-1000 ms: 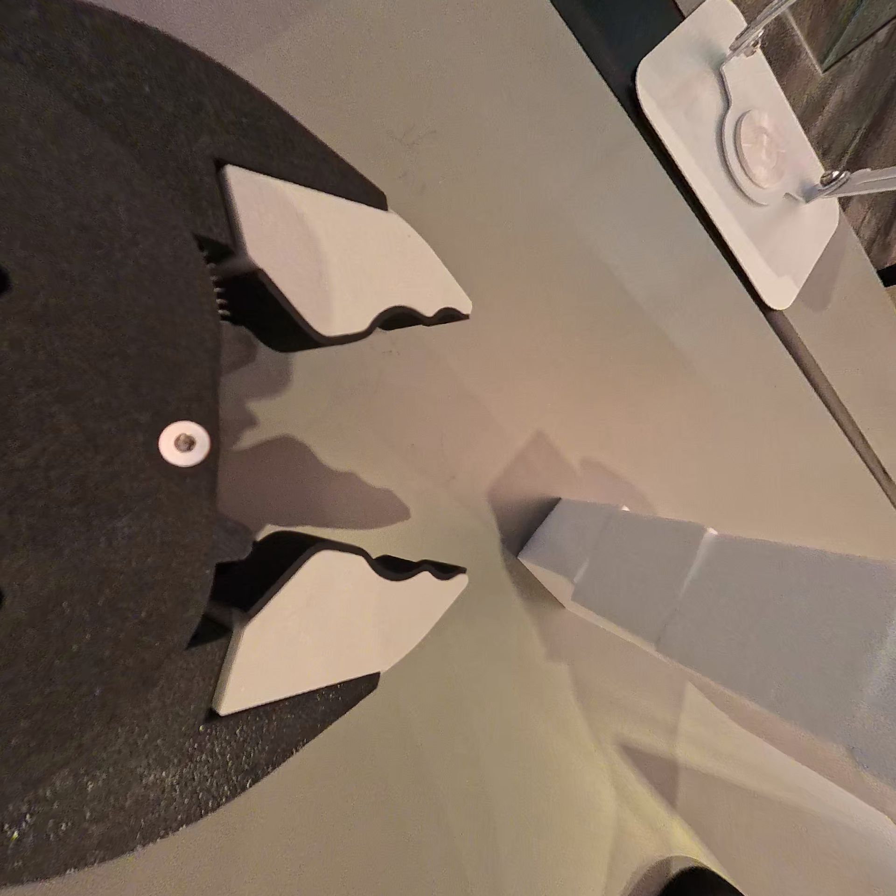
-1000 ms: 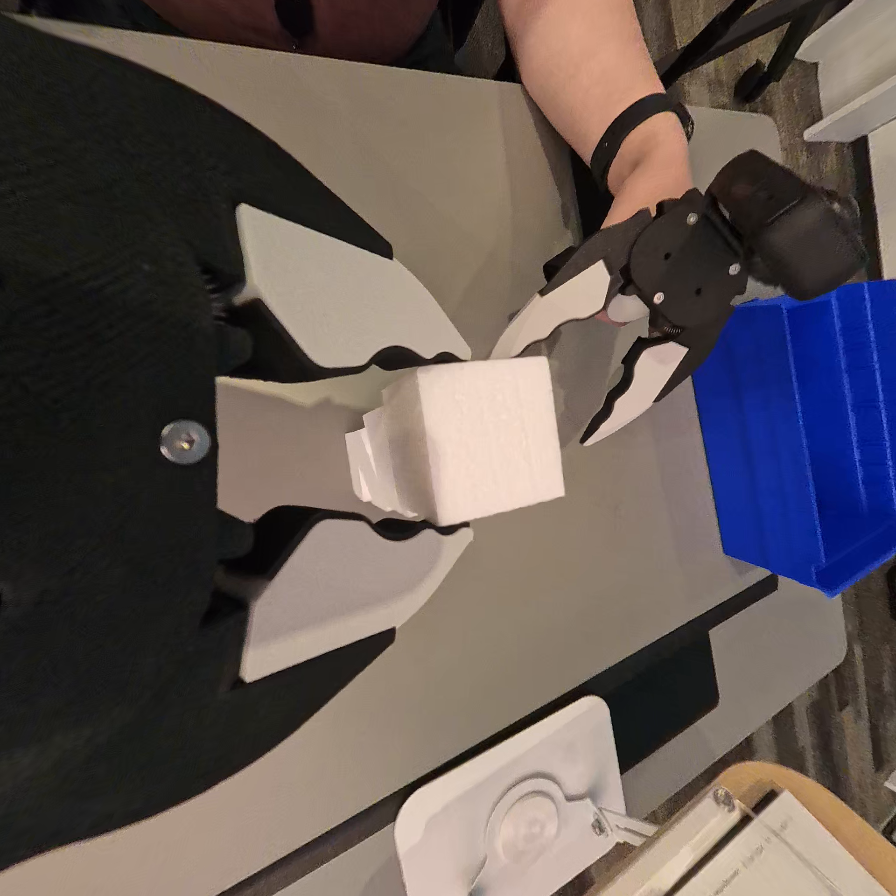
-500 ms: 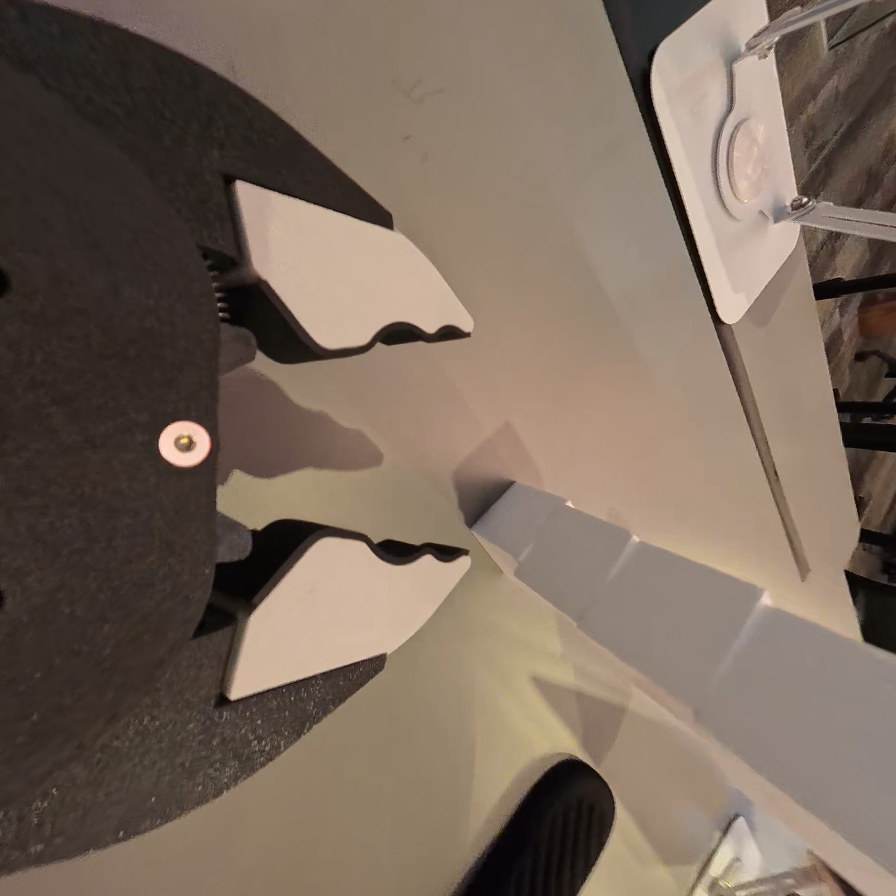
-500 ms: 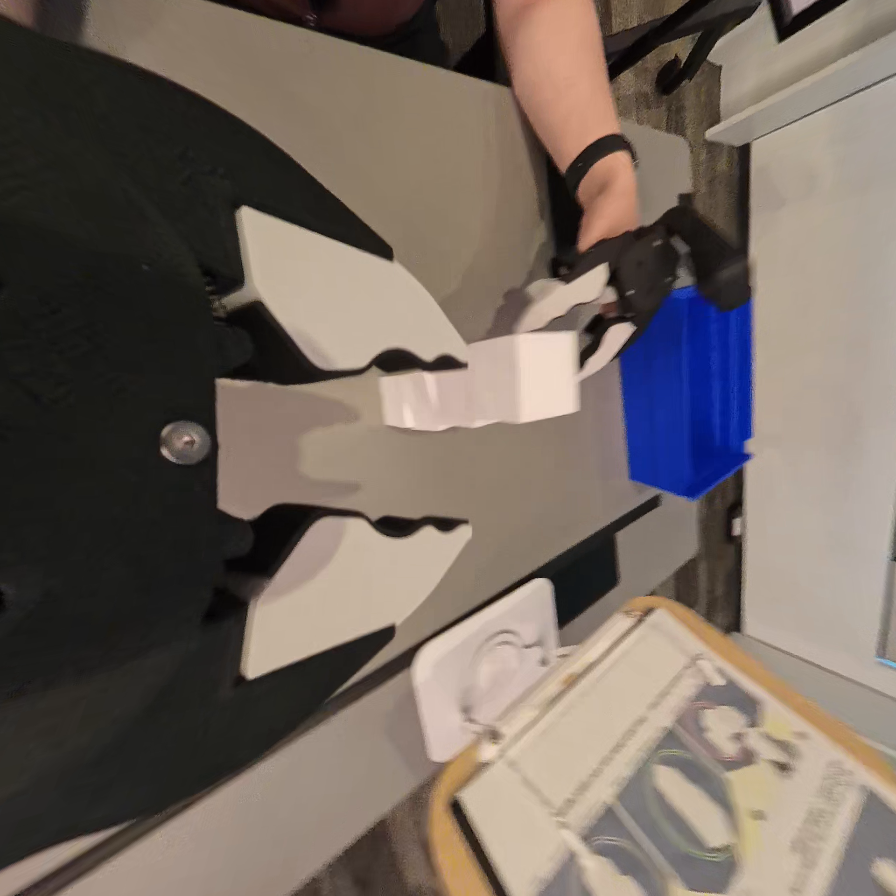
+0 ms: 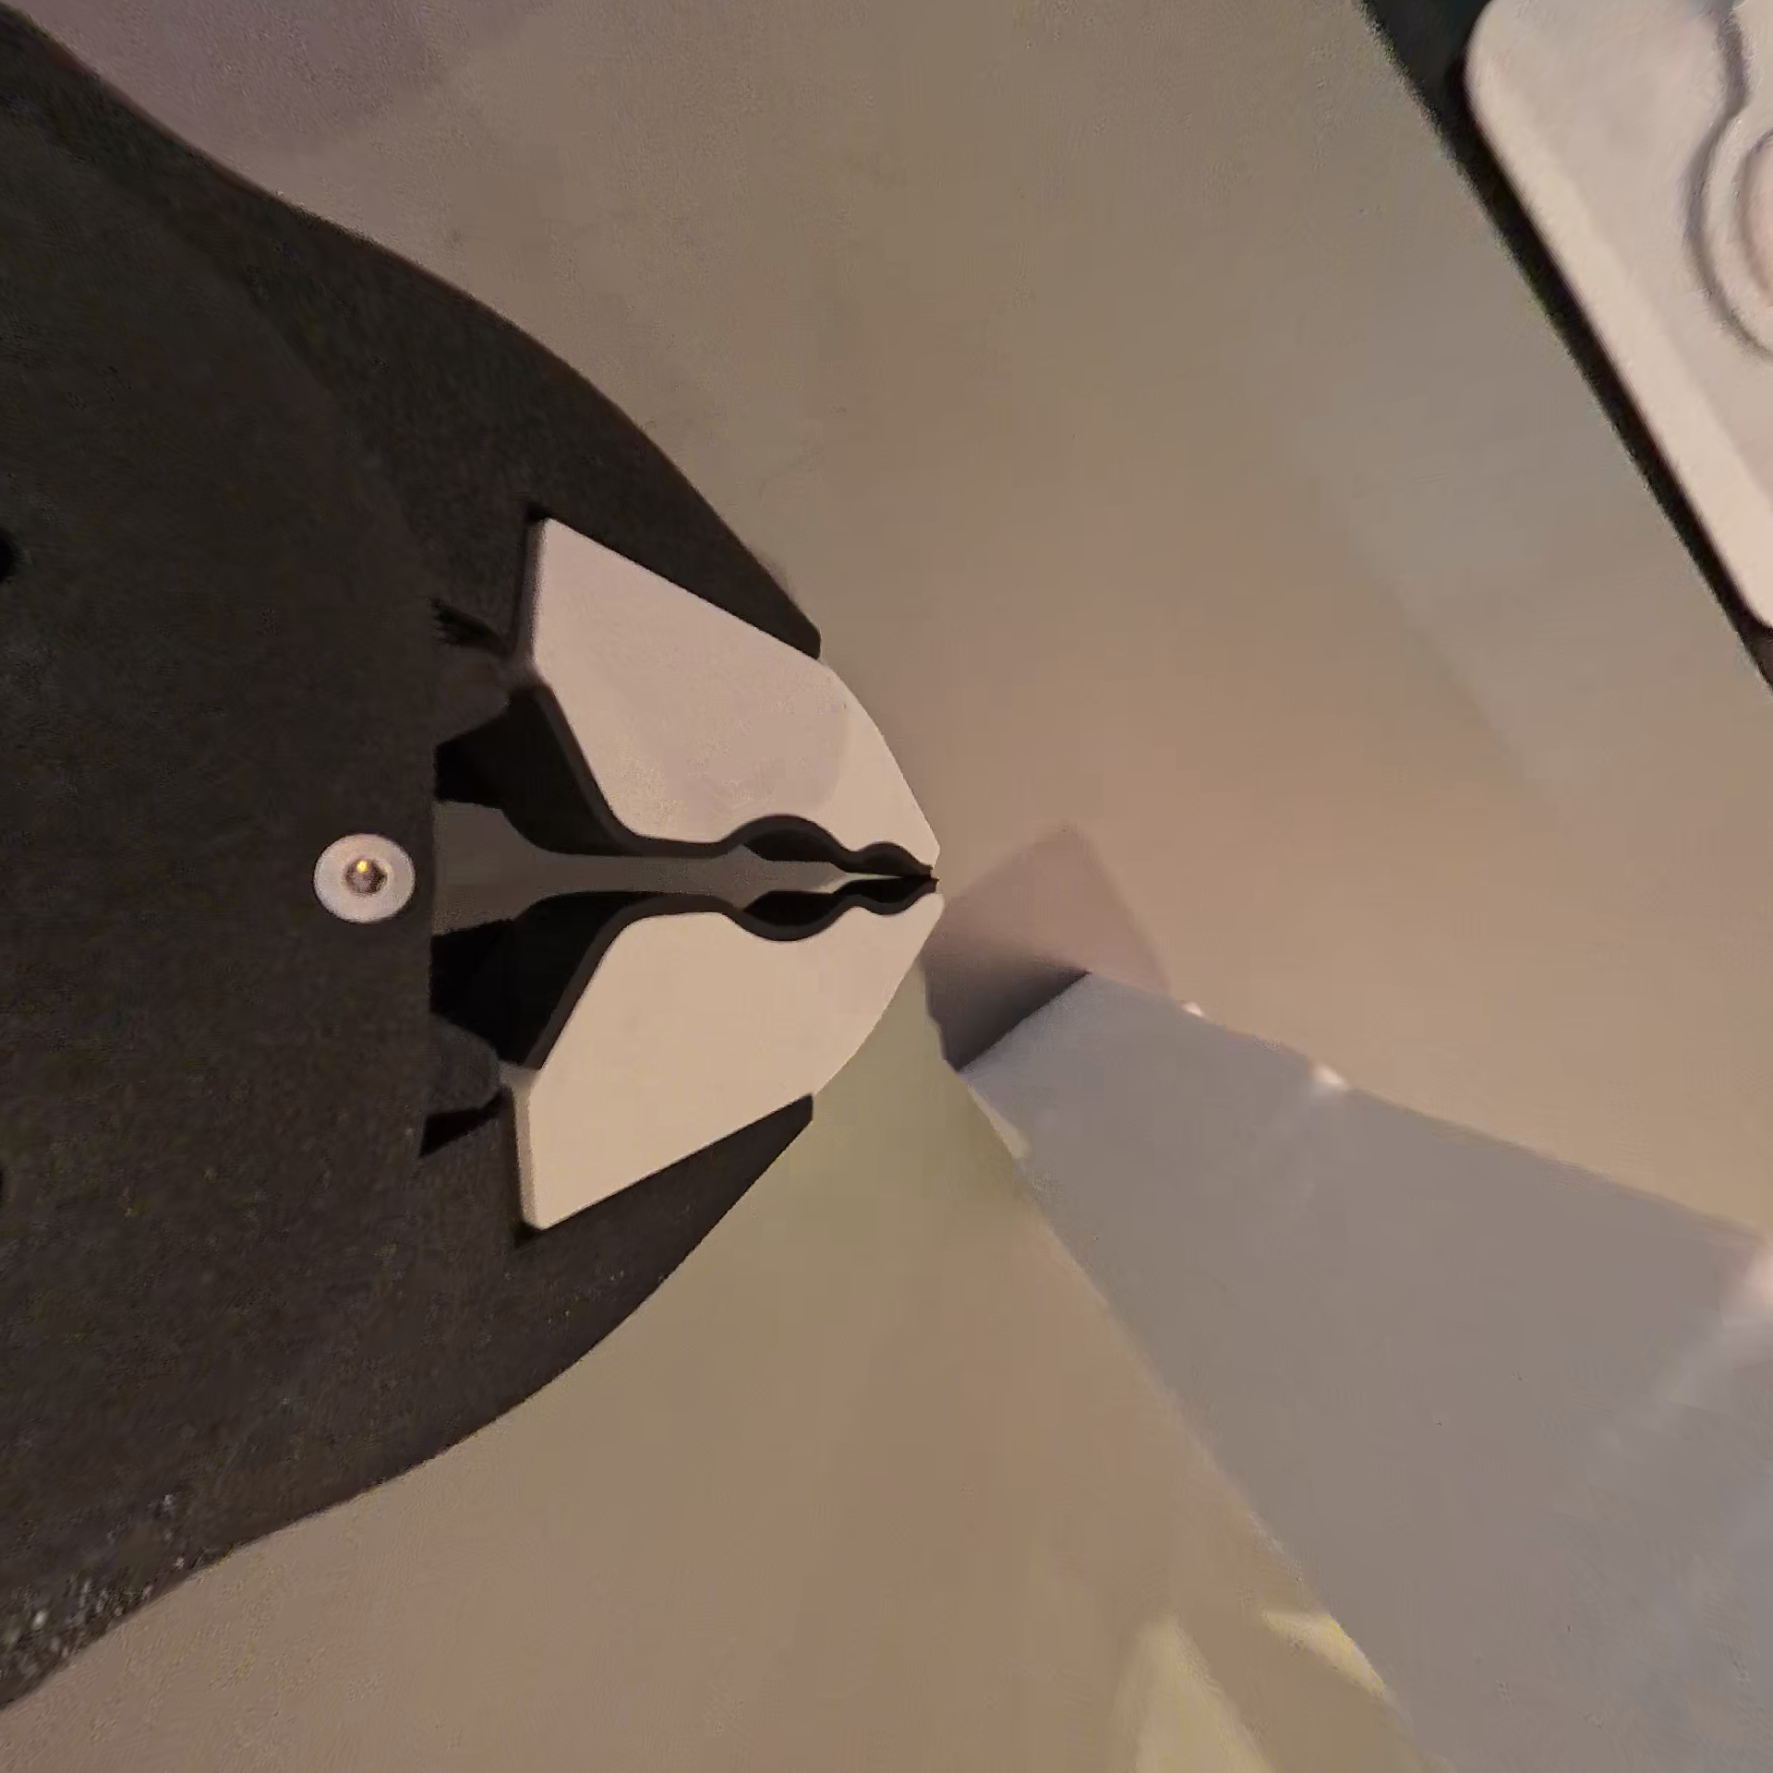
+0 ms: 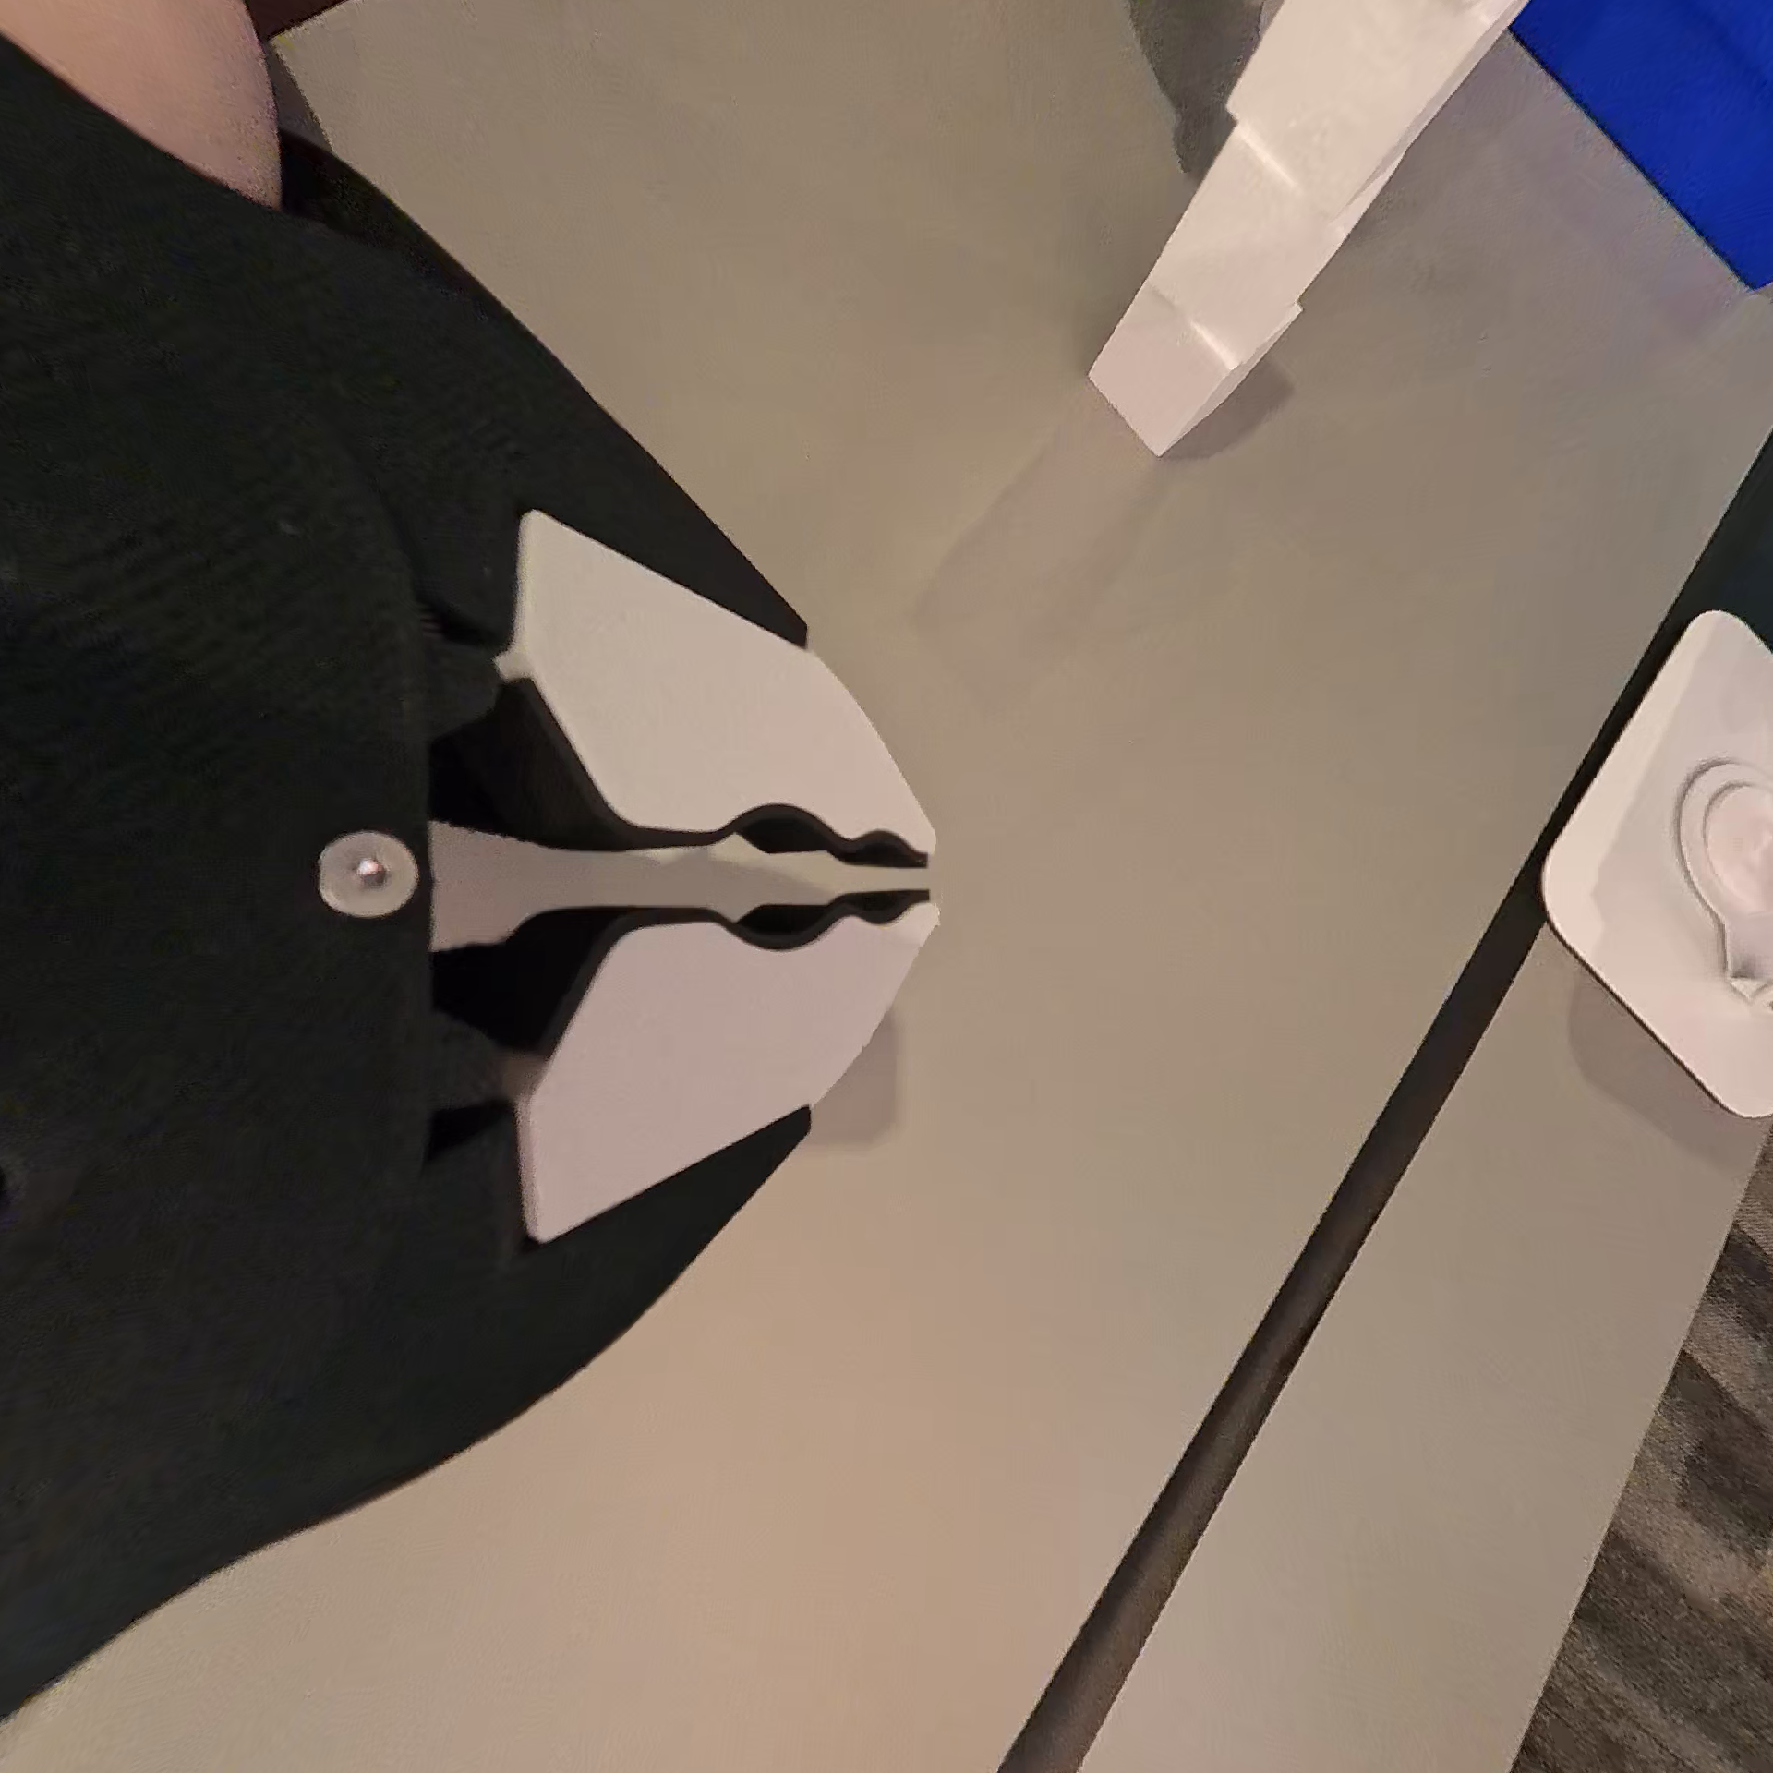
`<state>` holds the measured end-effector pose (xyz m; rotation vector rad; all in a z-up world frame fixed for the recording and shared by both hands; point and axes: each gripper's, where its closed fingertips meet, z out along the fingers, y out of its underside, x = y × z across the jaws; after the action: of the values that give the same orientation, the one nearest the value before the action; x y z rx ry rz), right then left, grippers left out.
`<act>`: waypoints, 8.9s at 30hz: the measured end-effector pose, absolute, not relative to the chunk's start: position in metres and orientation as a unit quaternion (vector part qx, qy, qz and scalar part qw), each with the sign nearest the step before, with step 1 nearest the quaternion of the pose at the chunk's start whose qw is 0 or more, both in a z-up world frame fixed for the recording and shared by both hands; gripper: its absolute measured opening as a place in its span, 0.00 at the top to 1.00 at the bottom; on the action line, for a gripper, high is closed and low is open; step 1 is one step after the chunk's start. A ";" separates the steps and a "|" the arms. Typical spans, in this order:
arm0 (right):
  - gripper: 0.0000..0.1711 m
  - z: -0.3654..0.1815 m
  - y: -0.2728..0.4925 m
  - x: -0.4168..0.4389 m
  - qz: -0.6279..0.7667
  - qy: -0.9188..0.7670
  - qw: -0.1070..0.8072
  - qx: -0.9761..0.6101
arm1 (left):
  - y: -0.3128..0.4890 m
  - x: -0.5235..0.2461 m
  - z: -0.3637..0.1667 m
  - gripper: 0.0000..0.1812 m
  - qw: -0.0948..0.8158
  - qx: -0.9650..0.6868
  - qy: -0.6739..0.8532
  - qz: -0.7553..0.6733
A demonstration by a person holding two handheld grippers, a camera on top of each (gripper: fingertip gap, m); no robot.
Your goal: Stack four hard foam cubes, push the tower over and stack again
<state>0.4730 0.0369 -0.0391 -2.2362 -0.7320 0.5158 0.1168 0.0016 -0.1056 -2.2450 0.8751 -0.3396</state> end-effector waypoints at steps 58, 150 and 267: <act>0.49 -0.117 -0.095 0.539 0.097 -0.109 0.482 -0.864 | 0.011 0.269 -0.126 0.61 0.389 -0.670 0.559 -0.295; 0.62 -0.028 -0.010 0.406 0.305 -0.370 0.479 -0.736 | -0.004 0.227 -0.003 0.55 0.456 -0.618 0.564 -0.304; 0.57 -0.126 -0.019 0.250 0.351 -0.550 0.339 -0.677 | 0.135 -0.054 -0.073 0.63 0.441 -0.882 0.162 0.047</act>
<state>0.2503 -0.0191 -0.1263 -1.7629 -1.4331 0.9143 -0.0539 0.1353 -0.0727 -2.1897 0.4019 0.1165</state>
